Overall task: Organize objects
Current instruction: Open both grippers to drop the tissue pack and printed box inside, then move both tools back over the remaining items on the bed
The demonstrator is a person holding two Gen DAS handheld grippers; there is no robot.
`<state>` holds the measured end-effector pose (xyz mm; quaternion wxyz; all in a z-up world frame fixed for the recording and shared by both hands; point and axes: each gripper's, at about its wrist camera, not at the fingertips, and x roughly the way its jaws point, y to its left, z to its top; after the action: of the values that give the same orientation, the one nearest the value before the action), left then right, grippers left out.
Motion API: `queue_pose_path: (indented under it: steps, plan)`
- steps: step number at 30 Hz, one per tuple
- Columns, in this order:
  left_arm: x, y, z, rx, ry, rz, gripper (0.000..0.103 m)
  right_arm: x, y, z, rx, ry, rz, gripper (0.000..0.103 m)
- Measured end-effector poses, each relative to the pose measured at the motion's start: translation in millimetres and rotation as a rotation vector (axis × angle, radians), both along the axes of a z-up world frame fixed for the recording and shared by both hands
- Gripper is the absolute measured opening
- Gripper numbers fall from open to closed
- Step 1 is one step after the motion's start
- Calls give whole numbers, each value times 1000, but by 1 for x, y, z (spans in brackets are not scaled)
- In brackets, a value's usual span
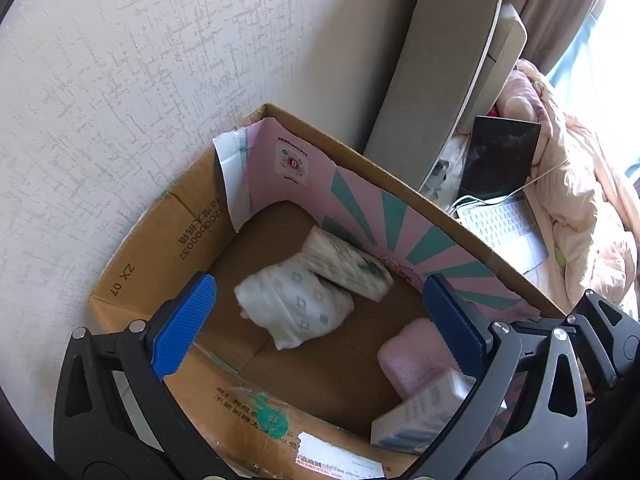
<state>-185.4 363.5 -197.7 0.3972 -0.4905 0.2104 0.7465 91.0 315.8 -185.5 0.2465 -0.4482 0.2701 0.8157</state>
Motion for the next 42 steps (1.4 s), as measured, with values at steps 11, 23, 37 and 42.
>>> queue_pose_path:
  steps: [11, 23, 37, 42]
  plan:
    - [4, -16, 16, -3, 21, 12, 103, 7, 1, 9, 20, -30, -33, 103]
    - [13, -72, 94, 118, 57, 117, 103, 8, -11, 63, 166, 43, -40, 103]
    - [38, -185, 168, 223, 132, 267, 103, -24, -42, 132, 273, 144, 34, 103]
    - [48, -244, 186, 234, 170, 364, 103, -43, -60, 151, 279, 198, 93, 103]
